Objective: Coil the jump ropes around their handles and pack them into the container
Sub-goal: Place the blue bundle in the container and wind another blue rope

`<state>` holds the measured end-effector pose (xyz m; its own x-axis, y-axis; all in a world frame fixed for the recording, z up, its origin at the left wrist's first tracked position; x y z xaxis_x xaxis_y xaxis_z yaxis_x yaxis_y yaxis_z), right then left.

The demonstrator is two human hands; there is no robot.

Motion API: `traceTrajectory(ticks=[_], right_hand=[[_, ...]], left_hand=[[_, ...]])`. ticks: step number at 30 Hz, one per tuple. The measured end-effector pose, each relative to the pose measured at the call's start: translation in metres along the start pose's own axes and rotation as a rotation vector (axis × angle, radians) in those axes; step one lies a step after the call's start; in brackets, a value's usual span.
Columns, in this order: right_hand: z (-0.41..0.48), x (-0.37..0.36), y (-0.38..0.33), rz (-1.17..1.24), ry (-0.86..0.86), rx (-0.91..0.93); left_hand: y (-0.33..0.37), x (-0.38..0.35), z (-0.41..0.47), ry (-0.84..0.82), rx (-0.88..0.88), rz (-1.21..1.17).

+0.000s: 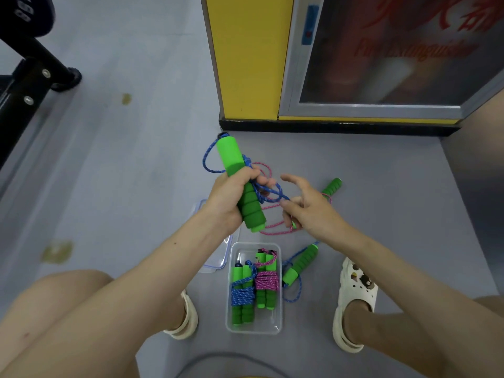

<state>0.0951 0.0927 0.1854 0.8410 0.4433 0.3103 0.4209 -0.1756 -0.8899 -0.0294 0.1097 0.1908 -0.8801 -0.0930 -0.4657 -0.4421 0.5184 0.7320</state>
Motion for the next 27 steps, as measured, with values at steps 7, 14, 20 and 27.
traceTrajectory(ticks=[7,14,20,27], right_hand=[[0.000,-0.002,0.025,-0.245,-0.072,-0.174],[-0.017,0.035,0.078,-0.435,-0.019,-0.634],[-0.026,0.004,0.057,0.284,-0.021,-0.603],[-0.014,-0.015,0.026,0.821,-0.085,-0.460]], left_hand=[[0.022,0.017,0.003,-0.018,-0.001,-0.165],[0.048,0.065,0.000,0.290,-0.142,0.310],[0.042,0.030,-0.002,0.160,-0.234,0.751],[-0.012,-0.017,0.000,-0.167,-0.099,0.794]])
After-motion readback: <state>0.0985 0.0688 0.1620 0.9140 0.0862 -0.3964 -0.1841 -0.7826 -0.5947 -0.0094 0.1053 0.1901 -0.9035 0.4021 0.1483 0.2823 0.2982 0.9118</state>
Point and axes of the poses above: each hand's wrist, its own z-axis towards the middle knuckle, its own x-axis out of the back of the hand, y = z × x, the point moved 10 cm from there along z, towards the middle knuckle, and after that the axes turned 7 degrees about -y, right-handed, at the moved point
